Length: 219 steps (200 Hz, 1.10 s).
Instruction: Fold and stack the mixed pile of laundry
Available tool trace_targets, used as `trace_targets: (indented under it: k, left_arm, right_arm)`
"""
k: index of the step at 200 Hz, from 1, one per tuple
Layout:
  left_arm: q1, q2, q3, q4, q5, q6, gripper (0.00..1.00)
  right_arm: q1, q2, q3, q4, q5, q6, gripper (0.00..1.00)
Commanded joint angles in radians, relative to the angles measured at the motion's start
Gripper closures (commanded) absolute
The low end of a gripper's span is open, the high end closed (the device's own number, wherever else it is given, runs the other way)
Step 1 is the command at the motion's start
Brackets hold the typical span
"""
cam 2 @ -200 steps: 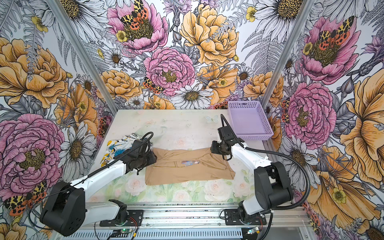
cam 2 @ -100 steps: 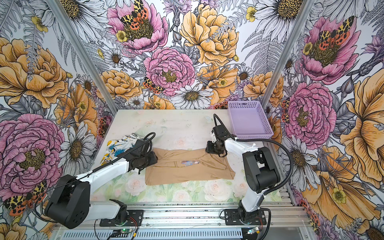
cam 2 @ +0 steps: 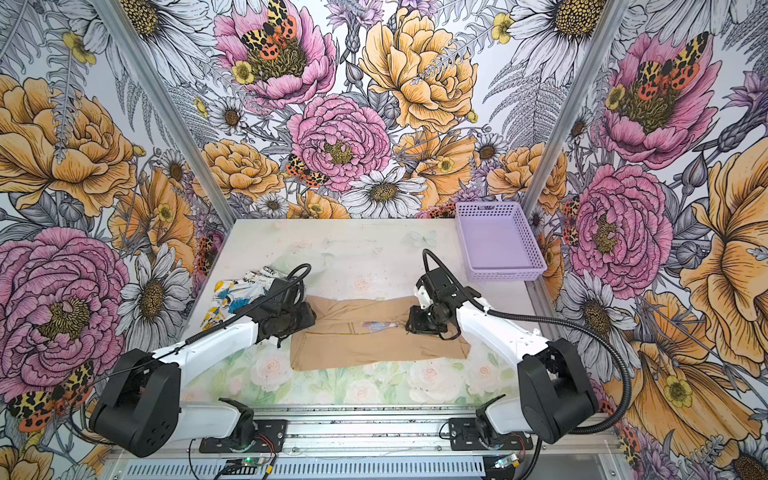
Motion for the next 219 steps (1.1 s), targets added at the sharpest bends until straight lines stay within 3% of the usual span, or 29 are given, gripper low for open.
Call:
trace_targets:
  k: [1, 52, 120, 140, 201, 219]
  left_arm:
    - [-0.017, 0.017, 0.04, 0.023, 0.008, 0.007, 0.52]
    - [-0.027, 0.005, 0.023, 0.024, 0.001, -0.002, 0.52]
    - [-0.024, -0.012, 0.012, 0.027, 0.0, -0.001, 0.52]
    - [-0.019, -0.018, 0.006, 0.026, 0.0, 0.0, 0.52]
    - [-0.017, -0.031, -0.001, 0.021, 0.0, -0.002, 0.52]
    - [-0.016, -0.03, -0.001, 0.021, 0.0, -0.001, 0.52]
  right_arm:
    - [0.002, 0.057, 0.054, -0.012, 0.092, -0.005, 0.62]
    - [0.005, 0.119, -0.015, 0.132, 0.11, 0.104, 0.51]
    - [0.003, 0.168, -0.051, 0.264, 0.108, 0.193, 0.49]
    - [0.002, 0.175, -0.057, 0.274, 0.11, 0.203, 0.55]
    - [0.003, 0.121, -0.1, 0.27, 0.087, 0.227, 0.99]
    - [0.005, 0.091, -0.116, 0.26, 0.07, 0.247, 1.0]
